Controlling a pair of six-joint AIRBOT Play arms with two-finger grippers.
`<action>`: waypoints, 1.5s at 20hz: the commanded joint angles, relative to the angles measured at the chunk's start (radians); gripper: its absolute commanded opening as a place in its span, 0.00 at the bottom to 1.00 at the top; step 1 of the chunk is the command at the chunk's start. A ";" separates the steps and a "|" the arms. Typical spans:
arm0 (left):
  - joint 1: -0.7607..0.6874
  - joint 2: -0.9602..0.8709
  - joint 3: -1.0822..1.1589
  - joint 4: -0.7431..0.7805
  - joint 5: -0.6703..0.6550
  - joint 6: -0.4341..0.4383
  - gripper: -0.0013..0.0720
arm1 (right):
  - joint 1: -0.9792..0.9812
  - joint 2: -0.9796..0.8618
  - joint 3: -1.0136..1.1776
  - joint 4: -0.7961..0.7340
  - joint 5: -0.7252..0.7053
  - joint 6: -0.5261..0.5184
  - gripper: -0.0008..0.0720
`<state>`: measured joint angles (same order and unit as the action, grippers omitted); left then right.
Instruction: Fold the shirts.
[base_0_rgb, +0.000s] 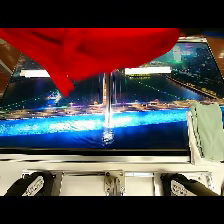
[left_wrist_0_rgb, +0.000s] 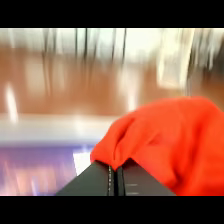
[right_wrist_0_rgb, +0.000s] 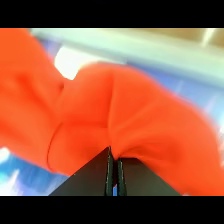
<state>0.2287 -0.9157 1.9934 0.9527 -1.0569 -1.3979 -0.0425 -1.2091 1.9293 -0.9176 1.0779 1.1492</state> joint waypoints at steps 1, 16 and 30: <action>0.022 0.098 0.156 0.021 0.025 -0.001 0.07 | -0.006 0.237 0.043 -0.088 -0.108 0.063 0.08; 0.020 0.209 -0.788 -0.004 -0.361 -0.005 0.07 | -0.006 -0.002 -0.025 -0.453 0.168 0.208 0.08; -0.135 0.209 -1.530 -0.362 0.321 0.150 0.07 | -0.045 -0.606 -0.044 -0.039 0.347 0.334 0.87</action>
<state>0.1200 -0.7078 0.4801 0.6201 -0.8215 -1.2739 -0.0601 -1.8236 1.8854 -1.0012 1.3064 1.5208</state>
